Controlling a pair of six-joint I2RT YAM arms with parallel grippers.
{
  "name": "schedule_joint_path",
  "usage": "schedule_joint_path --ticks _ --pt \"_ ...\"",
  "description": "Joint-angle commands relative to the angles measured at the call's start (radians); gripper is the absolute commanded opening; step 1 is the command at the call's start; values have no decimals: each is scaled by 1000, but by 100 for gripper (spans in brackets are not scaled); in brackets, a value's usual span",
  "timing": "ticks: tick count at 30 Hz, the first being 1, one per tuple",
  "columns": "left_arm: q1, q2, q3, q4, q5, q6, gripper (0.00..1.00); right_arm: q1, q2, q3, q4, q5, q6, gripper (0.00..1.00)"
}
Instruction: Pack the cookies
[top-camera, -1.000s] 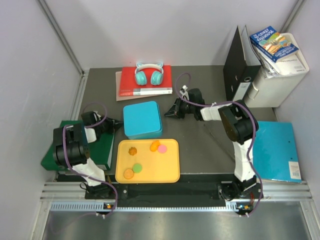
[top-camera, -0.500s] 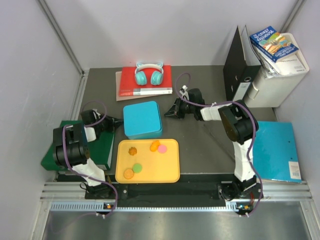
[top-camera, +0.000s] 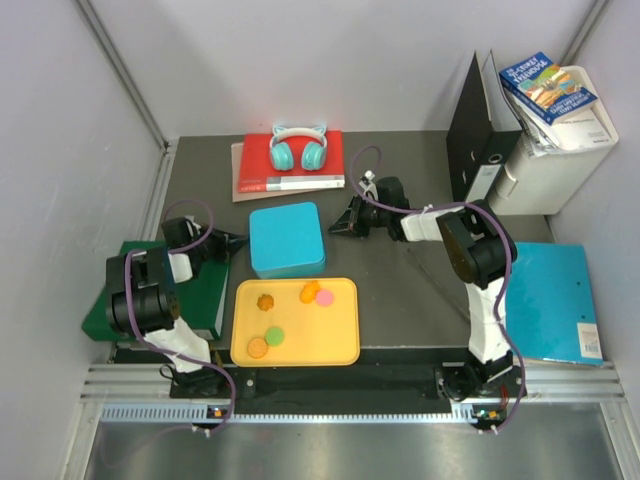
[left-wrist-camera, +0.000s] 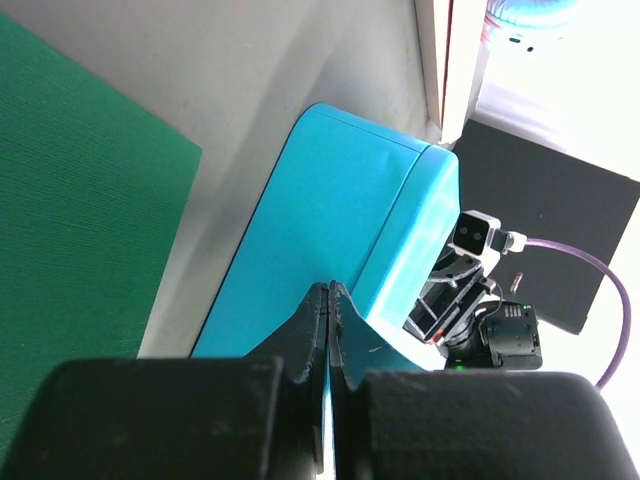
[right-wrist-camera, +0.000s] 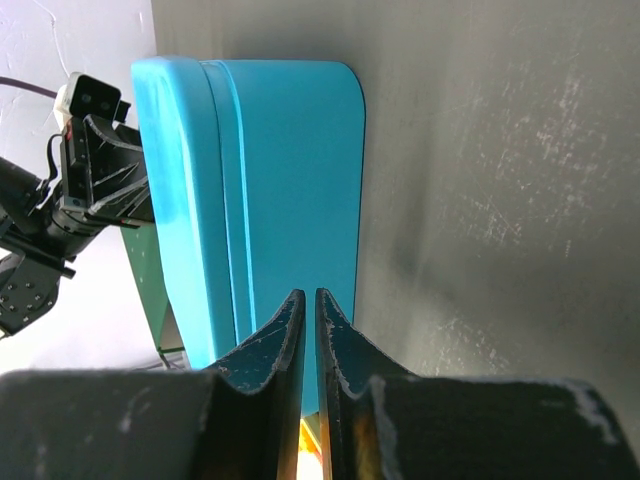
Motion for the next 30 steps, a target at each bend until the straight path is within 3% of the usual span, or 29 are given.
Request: schedule_joint_path --ticks 1,19,24,30 --pt "-12 -33 35 60 33 -17 0 -1 8 12 27 -11 -6 8" --pt "-28 -36 57 63 33 -37 0 1 -10 9 4 12 -18 9" --pt "-26 -34 60 60 34 -35 0 -7 -157 -17 -12 109 -43 8" --pt "-26 -33 60 58 34 -35 0 25 -225 57 -53 91 -49 9"
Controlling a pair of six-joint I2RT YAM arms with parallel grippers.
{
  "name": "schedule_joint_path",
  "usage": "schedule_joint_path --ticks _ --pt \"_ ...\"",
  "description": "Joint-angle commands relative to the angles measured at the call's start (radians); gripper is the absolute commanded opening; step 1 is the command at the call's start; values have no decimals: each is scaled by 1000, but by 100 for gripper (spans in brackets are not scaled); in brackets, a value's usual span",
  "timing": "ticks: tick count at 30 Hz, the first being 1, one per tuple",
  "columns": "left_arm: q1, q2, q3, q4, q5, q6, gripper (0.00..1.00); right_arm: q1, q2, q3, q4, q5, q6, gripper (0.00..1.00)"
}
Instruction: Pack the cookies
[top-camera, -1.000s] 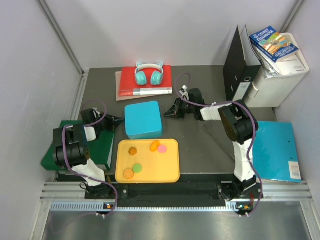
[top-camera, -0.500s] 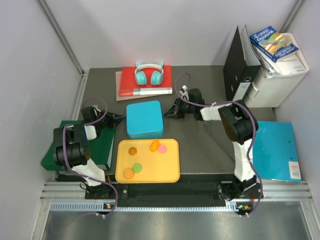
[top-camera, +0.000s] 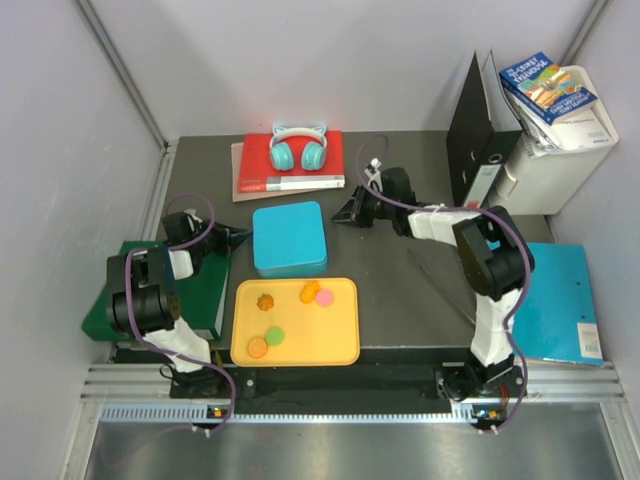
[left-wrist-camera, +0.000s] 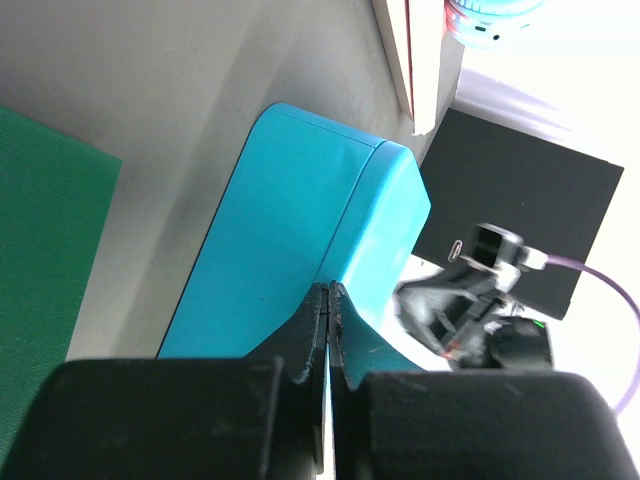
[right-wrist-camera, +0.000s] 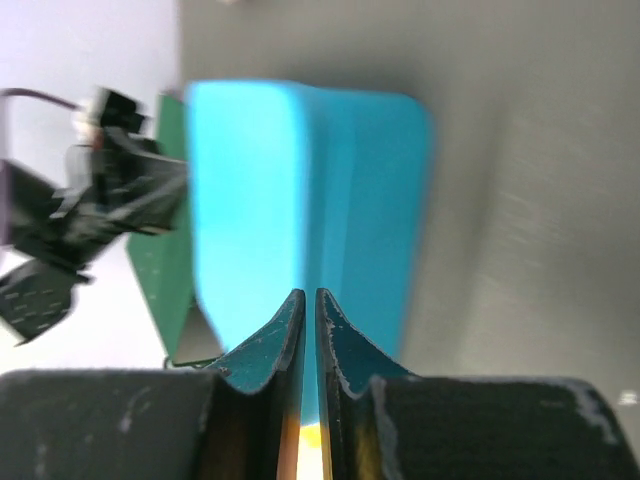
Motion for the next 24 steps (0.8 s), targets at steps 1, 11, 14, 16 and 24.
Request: schedule_joint_path --ticks 1,11,14,16,24 --pt "-5 -30 28 43 19 -3 0 26 -101 87 14 -7 -29 9" --pt "-5 -23 30 37 19 2 0 97 12 219 -79 -102 -76 11" --pt "-4 -21 30 37 19 2 0 109 31 251 -156 -84 -113 11" --pt "-5 -18 33 36 21 2 0 117 43 274 -199 -76 -143 11" --pt "-5 -16 36 39 25 -3 0 112 116 316 -331 -35 -164 11"
